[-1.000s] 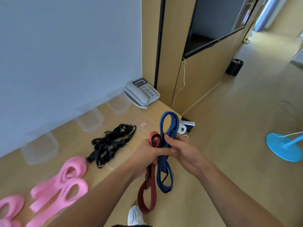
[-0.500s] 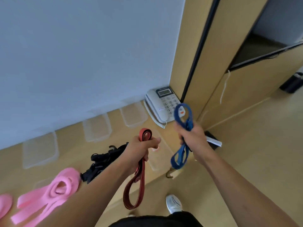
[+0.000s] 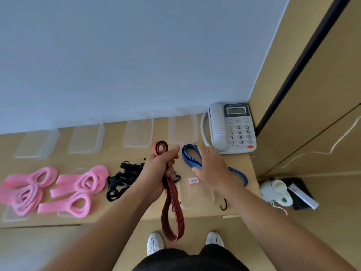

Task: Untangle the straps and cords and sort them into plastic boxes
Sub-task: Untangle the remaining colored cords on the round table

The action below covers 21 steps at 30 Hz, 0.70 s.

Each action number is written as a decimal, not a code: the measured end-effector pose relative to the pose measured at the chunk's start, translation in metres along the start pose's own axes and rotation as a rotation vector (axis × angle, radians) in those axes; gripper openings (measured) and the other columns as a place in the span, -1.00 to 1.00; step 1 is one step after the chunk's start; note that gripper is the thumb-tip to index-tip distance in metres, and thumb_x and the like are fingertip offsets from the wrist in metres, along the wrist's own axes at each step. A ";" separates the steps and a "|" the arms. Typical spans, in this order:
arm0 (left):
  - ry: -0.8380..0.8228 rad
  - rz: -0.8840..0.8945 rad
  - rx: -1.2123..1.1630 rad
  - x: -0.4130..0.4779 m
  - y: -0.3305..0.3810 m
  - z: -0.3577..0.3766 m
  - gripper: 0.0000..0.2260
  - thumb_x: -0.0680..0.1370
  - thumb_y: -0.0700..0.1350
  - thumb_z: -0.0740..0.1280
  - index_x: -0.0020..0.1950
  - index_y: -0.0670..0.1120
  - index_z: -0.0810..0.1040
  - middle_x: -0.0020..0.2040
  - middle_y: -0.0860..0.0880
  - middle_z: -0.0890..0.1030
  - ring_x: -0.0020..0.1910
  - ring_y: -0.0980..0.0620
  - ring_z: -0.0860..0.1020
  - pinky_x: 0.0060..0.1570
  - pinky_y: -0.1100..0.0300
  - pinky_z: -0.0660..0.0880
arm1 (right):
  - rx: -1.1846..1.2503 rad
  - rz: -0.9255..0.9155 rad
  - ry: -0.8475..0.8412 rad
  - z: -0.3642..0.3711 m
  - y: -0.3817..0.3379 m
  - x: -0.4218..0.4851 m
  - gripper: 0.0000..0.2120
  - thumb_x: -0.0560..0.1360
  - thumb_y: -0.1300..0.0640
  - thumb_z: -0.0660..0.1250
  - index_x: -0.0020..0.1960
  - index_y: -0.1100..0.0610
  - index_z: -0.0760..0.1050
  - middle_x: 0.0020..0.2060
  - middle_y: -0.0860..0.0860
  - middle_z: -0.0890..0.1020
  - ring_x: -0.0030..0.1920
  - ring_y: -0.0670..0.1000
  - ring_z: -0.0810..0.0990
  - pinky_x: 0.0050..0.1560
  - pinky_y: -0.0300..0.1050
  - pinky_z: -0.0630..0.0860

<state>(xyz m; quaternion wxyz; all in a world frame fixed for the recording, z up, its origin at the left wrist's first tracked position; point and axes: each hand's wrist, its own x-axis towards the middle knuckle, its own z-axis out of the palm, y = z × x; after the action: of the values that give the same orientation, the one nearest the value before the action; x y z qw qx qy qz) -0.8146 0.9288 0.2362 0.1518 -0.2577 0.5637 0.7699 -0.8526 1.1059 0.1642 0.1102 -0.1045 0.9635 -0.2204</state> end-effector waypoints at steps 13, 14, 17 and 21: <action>-0.128 0.139 -0.088 0.019 0.001 0.029 -0.84 0.52 -0.03 0.53 -0.14 -0.09 0.66 -0.27 -0.04 0.57 -0.25 -0.01 0.58 -0.01 -0.01 0.56 | 0.758 0.030 -0.218 -0.027 -0.018 -0.051 -0.81 0.41 0.00 0.45 -0.09 0.07 0.51 -0.37 -0.13 0.49 -0.35 -0.11 0.48 -0.19 0.04 0.56; -0.130 0.135 -0.065 0.021 -0.002 0.023 -0.86 0.48 -0.02 0.55 -0.14 -0.06 0.68 -0.23 -0.04 0.61 -0.18 -0.02 0.61 0.04 -0.02 0.57 | 0.680 0.015 -0.194 -0.031 -0.013 -0.048 -0.83 0.44 -0.03 0.42 -0.11 0.03 0.50 -0.38 -0.13 0.50 -0.36 -0.12 0.49 -0.25 0.00 0.53; -0.063 0.102 0.118 0.024 -0.010 0.010 -0.66 0.40 0.01 0.63 0.07 -0.06 0.63 -0.08 -0.07 0.70 0.01 -0.08 0.68 -0.02 0.05 0.58 | 0.246 -0.078 -0.118 -0.044 0.009 -0.036 -0.80 0.50 -0.17 0.36 -0.13 -0.08 0.44 -0.34 -0.13 0.56 -0.32 -0.13 0.54 -0.33 -0.17 0.45; 0.268 0.051 0.466 0.025 -0.029 0.000 -0.48 0.46 0.01 0.60 0.35 0.01 0.49 0.16 -0.01 0.62 0.08 0.02 0.63 -0.04 0.11 0.58 | -0.230 -0.111 0.013 -0.039 0.031 -0.020 -0.70 0.57 -0.18 0.30 0.02 0.04 0.40 -0.14 0.00 0.58 -0.15 0.05 0.60 -0.21 -0.05 0.51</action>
<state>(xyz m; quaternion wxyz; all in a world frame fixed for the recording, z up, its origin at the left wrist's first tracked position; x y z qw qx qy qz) -0.8204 0.9363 0.1989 0.1116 -0.3013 0.7470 0.5821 -0.8485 1.1539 0.1874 0.0788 -0.1684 0.9758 -0.1148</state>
